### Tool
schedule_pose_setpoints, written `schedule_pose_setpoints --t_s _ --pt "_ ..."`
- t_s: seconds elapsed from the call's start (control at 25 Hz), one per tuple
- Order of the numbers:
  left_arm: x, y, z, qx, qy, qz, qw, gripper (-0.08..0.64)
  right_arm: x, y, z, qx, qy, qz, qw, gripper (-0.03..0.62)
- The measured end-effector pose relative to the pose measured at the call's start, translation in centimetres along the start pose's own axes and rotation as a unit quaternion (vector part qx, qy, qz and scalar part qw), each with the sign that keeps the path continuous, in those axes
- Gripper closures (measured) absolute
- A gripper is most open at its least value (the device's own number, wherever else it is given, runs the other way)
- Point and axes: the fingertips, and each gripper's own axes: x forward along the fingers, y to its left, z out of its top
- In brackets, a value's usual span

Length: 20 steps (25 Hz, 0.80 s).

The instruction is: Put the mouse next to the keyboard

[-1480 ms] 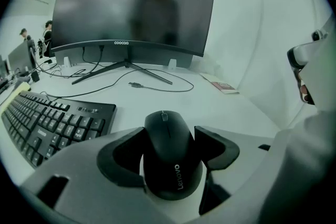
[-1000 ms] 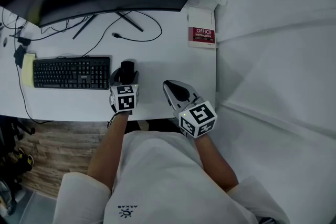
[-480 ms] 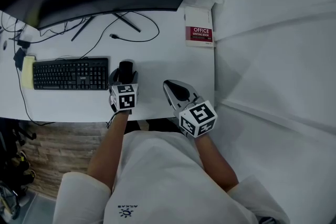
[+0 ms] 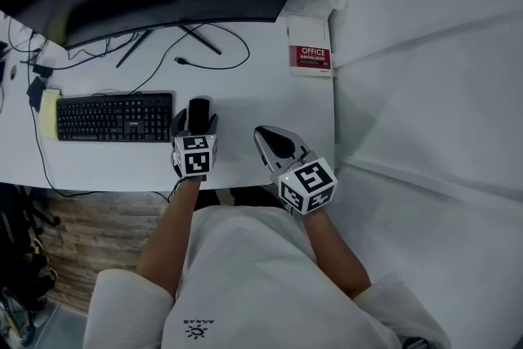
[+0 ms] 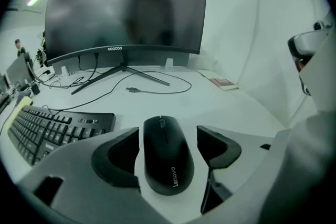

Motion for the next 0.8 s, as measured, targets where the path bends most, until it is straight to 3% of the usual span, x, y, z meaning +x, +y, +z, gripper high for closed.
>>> schedule_pose_setpoints --t_s 0.4,0.8 --pt "-3.5 -0.5 2.2 0.001 -0.034 -0.024 0.9991 0.233 -0.3 1.1 1.2 -0.005 -0.027 -0.002 1.000 0.574" --pt "-7.6 -0.6 5.6 0.003 -0.084 -0.043 0.9955 0.423 -0.6 1.1 2.2 0.002 -0.055 0.002 0.999 0.574"
